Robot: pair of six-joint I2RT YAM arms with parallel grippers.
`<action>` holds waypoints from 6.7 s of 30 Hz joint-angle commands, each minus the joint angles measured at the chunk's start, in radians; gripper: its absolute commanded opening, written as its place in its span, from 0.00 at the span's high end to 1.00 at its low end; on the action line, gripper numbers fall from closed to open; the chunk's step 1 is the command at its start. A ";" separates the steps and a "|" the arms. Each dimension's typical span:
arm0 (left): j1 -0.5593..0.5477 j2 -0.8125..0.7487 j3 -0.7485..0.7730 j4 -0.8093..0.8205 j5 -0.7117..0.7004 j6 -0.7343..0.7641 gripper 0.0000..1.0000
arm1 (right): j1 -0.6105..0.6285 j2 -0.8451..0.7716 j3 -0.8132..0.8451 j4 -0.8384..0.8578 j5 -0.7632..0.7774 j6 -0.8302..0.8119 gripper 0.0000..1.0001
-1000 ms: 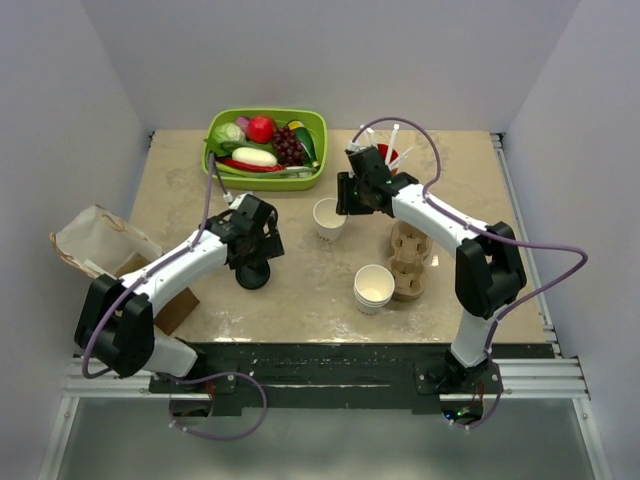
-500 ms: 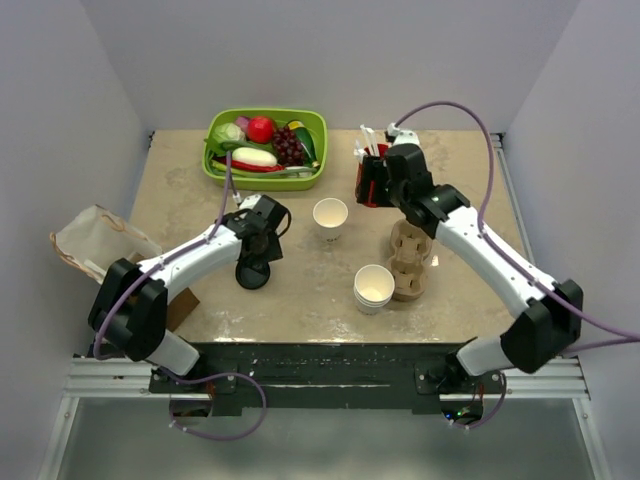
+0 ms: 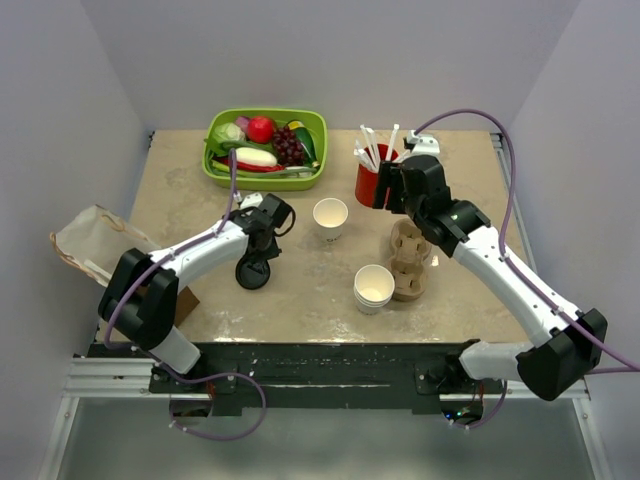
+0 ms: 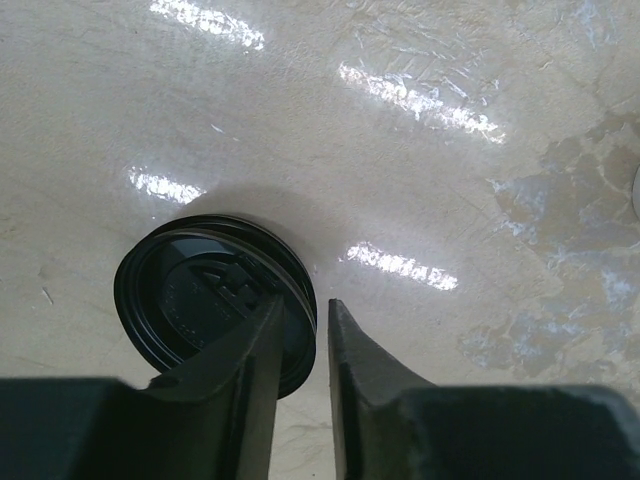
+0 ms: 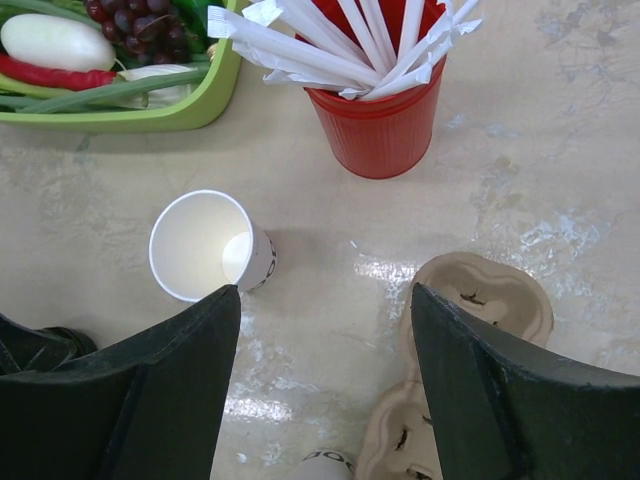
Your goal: Pack the takeout coffee
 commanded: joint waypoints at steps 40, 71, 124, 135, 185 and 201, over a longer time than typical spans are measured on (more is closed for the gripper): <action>-0.003 -0.305 -0.024 0.046 0.033 0.129 1.00 | 0.005 -0.038 -0.040 0.162 -0.526 -0.177 0.26; -0.003 -0.259 0.236 0.113 1.527 1.768 1.00 | 0.005 -0.204 0.068 -0.394 -1.086 -1.764 0.11; -0.005 -0.579 0.034 0.921 0.735 0.871 0.00 | 0.015 -0.149 -0.130 0.401 -0.835 -0.457 0.75; -0.002 -0.421 0.047 0.619 0.088 0.381 0.00 | 0.012 0.114 0.006 0.423 -0.603 0.034 0.75; 0.167 0.039 0.091 0.529 0.464 0.401 0.04 | -0.045 0.177 -0.111 0.530 -0.419 0.036 0.39; 0.227 0.299 0.246 0.344 0.343 0.299 0.28 | -0.052 -0.070 -0.218 0.411 -0.096 -0.118 0.09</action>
